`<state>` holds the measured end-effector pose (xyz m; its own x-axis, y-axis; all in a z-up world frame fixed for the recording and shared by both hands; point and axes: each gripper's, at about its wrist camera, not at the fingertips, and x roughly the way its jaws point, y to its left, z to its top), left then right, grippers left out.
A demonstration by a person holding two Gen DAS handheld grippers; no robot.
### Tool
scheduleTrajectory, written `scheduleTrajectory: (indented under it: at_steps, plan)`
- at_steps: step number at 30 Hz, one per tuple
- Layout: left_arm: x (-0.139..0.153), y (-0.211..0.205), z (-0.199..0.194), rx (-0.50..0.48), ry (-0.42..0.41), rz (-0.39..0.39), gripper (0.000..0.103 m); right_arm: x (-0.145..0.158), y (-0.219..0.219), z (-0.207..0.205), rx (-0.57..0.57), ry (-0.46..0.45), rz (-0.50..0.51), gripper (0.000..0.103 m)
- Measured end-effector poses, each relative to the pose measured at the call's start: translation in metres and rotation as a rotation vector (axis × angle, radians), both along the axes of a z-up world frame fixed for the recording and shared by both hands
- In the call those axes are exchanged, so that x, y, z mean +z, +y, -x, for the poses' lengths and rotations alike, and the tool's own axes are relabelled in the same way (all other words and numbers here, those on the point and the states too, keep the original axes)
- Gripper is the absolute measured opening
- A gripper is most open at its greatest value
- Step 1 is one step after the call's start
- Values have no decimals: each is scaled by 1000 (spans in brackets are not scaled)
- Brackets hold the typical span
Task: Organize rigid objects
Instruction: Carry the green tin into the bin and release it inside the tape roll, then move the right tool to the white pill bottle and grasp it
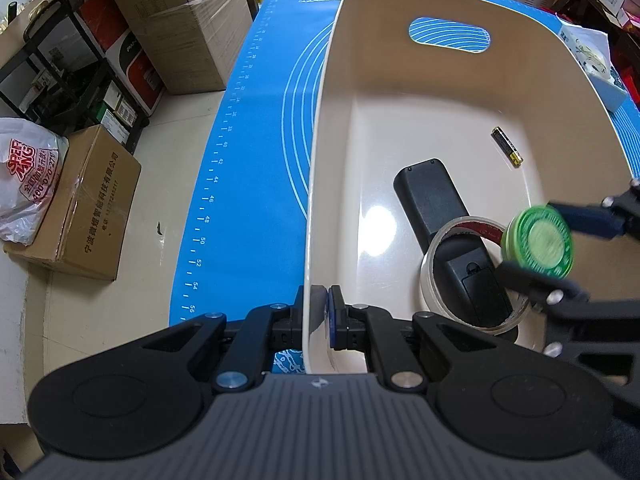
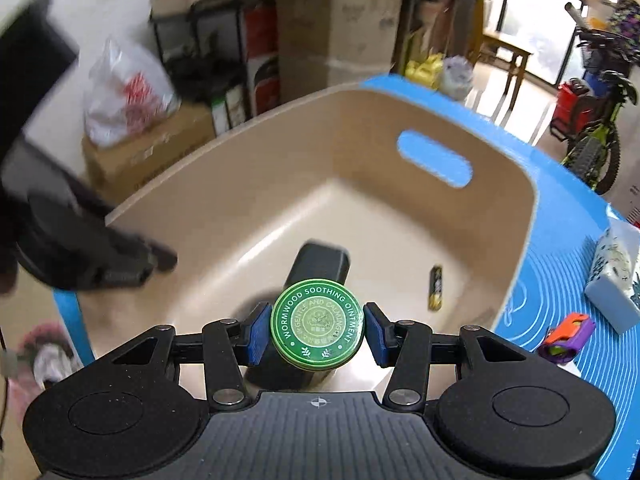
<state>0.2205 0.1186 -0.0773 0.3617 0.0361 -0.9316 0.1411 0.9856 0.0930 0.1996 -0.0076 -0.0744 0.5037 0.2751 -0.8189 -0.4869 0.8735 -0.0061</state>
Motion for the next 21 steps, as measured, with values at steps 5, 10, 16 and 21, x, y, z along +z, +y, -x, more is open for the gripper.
scheduleTrajectory:
  at_steps: [5,10,16,21]
  plan:
    - [-1,-1,0,0,-1,-3,10,-6,8,2,21,10,38,60]
    - [-1,-2,1,1,-1,-2,10,6,-8,10,30,-22,-31,69]
    - [-1,-2,1,1,-1,-2,10,33,-44,13,-18,-100,-100,71]
    - [-1,-1,2,4,-2,-1,10,53,-86,15,-96,-169,-135,71]
